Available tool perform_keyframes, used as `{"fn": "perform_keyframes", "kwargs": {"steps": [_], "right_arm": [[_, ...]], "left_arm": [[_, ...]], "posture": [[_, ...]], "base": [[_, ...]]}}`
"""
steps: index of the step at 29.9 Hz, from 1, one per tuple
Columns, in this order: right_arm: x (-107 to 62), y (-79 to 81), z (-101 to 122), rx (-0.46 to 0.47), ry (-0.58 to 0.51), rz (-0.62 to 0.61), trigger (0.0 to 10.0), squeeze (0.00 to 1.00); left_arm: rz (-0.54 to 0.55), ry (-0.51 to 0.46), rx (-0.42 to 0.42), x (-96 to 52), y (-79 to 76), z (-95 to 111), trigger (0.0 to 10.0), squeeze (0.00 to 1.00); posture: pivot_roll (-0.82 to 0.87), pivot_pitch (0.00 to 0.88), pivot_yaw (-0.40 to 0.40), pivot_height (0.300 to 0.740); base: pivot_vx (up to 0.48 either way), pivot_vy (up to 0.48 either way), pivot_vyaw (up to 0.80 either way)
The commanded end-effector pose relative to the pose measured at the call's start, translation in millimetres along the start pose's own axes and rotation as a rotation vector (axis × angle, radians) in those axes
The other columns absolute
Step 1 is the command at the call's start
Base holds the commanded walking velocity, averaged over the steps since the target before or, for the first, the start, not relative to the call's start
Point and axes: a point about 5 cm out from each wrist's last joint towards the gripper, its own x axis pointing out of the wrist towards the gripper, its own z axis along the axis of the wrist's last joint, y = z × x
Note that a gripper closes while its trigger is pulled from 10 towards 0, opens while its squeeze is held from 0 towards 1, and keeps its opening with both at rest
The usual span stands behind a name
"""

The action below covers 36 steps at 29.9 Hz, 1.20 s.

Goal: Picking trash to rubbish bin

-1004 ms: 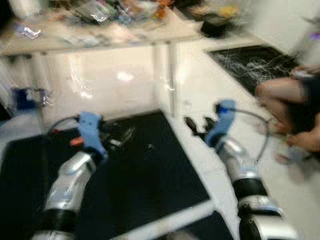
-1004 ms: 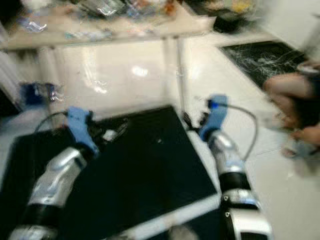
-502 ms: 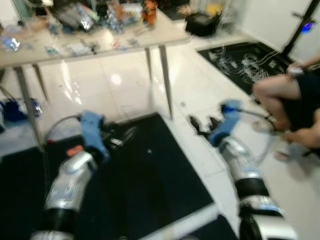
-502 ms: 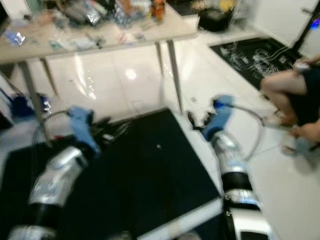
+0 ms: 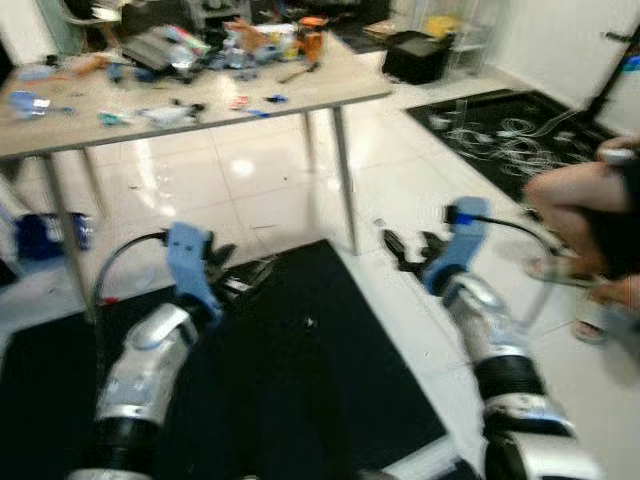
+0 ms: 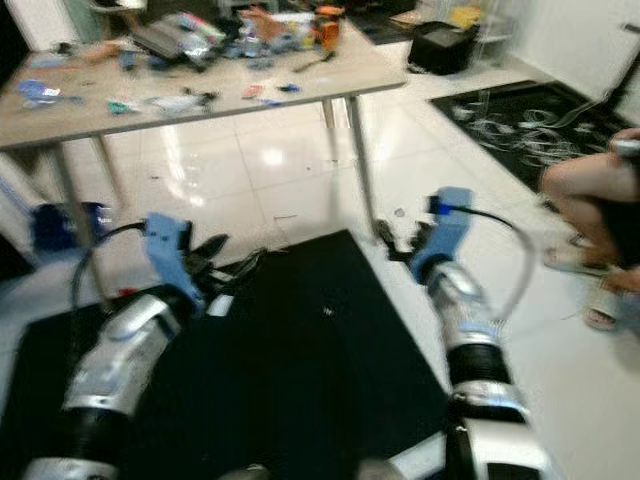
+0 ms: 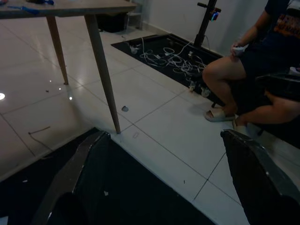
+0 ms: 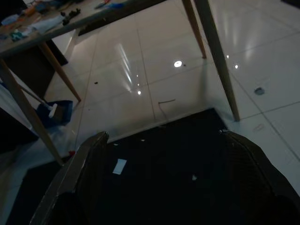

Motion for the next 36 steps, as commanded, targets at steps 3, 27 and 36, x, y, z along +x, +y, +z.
{"fn": "perform_keyframes", "kwargs": {"steps": [3,27,36], "right_arm": [[-0.3,-2.1,1.4,-0.001,0.001,-0.005,10.0,0.00],[-0.4,-2.0,1.6,0.008,-0.009,-0.004,10.0,0.00],[-1.7,5.0,2.7,-0.036,-0.029,0.061,10.0,0.00]], "left_arm": [[0.000,0.014,0.022,-0.9,1.6,-0.4,10.0,0.00],[0.007,0.026,0.045,-1.1,1.5,-1.1,10.0,0.00],[0.055,0.009,0.050,-2.0,5.7,0.0,10.0,0.00]], "posture": [[-0.11,0.000,0.026,0.740],[-0.12,0.000,0.028,0.740],[-0.12,0.000,0.030,0.740]], "base": [[0.480,0.000,0.00],[0.480,0.000,0.00],[0.480,0.000,0.27]]}}
